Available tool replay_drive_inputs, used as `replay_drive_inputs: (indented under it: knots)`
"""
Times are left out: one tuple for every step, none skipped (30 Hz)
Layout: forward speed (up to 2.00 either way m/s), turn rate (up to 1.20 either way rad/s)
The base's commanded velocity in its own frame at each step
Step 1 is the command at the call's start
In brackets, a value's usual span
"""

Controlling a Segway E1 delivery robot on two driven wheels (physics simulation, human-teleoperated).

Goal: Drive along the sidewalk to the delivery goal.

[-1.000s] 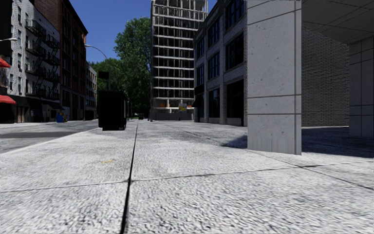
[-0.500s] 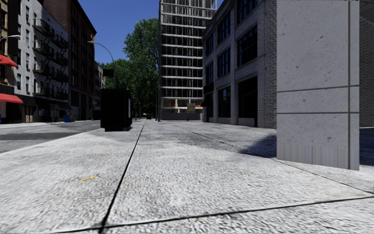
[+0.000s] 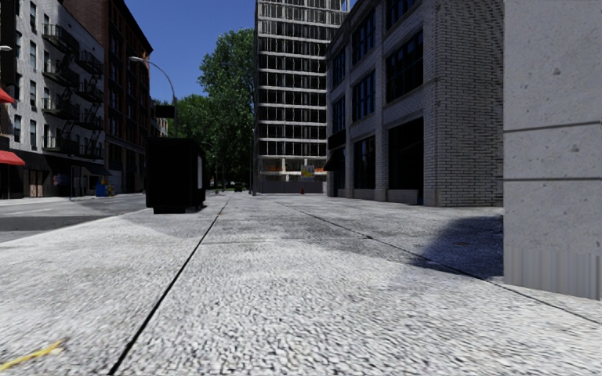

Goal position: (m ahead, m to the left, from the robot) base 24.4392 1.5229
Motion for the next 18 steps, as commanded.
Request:
replay_drive_inputs:
  knots:
    - [2.00,0.00]
    - [2.00,0.00]
    - [2.00,0.00]
    - [2.00,0.00]
    - [2.00,0.00]
    - [2.00,0.00]
    - [2.00,0.00]
    - [2.00,0.00]
    - [2.00,0.00]
    - [2.00,0.00]
    - [2.00,0.00]
    - [2.00,0.00]
    - [2.00,0.00]
    - [2.00,0.00]
    - [2.00,0.00]
    - [2.00,0.00]
    - [2.00,0.00]
    - [2.00,0.00]
